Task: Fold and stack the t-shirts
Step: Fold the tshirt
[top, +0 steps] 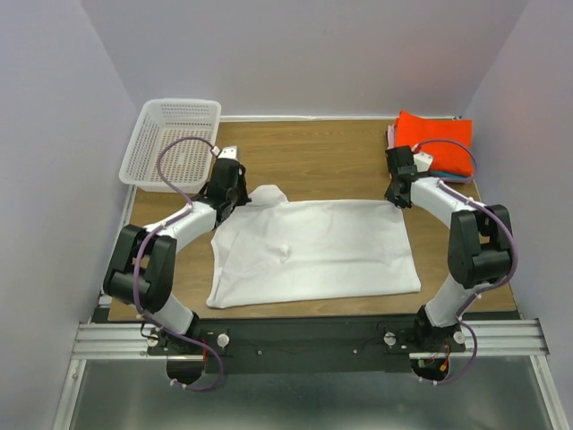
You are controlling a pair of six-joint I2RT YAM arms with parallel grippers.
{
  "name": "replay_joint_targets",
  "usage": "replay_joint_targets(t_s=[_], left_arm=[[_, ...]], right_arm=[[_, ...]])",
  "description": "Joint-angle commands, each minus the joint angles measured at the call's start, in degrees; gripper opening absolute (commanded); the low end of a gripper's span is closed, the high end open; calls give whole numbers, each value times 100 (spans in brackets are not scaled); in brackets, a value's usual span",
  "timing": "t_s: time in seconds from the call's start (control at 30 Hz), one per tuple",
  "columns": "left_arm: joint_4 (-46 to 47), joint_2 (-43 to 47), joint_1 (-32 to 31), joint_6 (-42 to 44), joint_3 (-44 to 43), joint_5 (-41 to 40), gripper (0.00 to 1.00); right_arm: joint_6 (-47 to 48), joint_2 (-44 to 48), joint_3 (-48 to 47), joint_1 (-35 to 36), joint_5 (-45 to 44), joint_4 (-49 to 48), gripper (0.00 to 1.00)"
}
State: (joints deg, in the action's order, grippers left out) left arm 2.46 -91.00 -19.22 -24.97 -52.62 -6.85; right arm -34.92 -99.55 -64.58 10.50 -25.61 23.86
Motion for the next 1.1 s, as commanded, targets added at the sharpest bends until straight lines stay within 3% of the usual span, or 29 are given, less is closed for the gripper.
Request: replay_joint_targets(t_s=[0.0, 0.53, 1.07], left_arm=[[158, 574, -90, -341, 471, -62, 0], [-96, 2885, -205, -1264, 2264, -432, 0], [-886, 4757, -468, -2046, 3073, -439, 0]], right_arm=[[11, 436, 349, 5, 38, 31, 6], [134, 1605, 1254, 13, 442, 31, 6], [283, 2352, 1659, 13, 689, 49, 6]])
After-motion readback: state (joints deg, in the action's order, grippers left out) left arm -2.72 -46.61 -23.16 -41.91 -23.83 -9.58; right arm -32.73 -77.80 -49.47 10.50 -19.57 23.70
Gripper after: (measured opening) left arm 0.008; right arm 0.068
